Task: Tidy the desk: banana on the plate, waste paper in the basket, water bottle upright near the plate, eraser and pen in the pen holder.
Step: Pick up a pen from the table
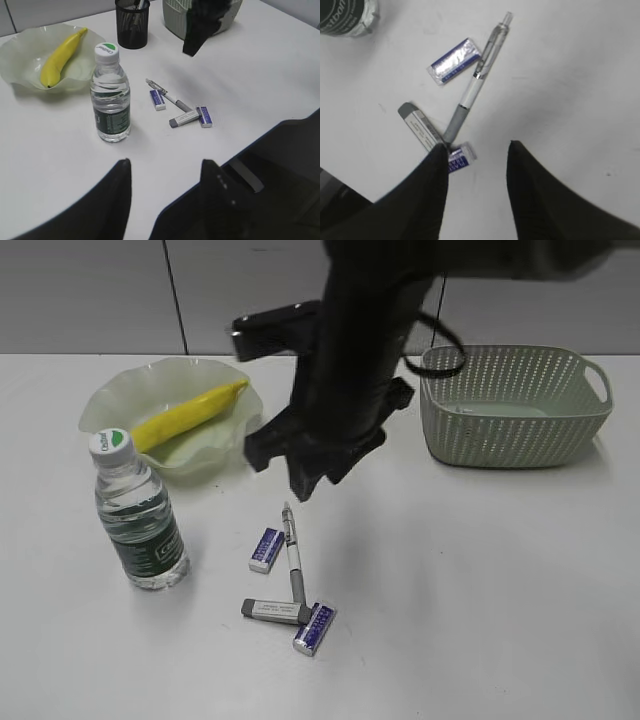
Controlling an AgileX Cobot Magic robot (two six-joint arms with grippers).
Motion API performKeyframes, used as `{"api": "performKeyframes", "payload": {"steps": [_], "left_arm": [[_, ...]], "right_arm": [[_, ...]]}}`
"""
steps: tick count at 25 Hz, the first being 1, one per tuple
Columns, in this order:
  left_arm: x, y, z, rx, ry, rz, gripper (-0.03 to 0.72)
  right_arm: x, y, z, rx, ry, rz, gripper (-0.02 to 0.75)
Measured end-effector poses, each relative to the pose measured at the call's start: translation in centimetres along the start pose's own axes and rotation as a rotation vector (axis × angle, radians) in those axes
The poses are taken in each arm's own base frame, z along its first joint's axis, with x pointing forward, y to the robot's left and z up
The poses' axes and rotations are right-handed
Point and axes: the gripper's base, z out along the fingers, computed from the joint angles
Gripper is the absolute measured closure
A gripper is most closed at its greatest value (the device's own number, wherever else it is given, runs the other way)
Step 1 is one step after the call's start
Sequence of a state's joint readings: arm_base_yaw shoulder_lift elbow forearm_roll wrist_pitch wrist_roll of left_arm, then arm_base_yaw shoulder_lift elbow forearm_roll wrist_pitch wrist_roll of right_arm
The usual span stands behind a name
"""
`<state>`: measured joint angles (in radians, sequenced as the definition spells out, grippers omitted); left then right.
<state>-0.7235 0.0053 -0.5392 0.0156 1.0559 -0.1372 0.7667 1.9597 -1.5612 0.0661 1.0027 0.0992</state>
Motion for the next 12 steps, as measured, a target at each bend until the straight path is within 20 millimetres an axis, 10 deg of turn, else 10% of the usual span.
{"api": "performKeyframes", "payload": {"steps": [12], "left_arm": [[0.0,0.0,0.0,-0.001,0.0,0.021,0.351]], "right_arm": [[-1.5,0.7,11.7,0.006,0.247,0.149,0.395]]}}
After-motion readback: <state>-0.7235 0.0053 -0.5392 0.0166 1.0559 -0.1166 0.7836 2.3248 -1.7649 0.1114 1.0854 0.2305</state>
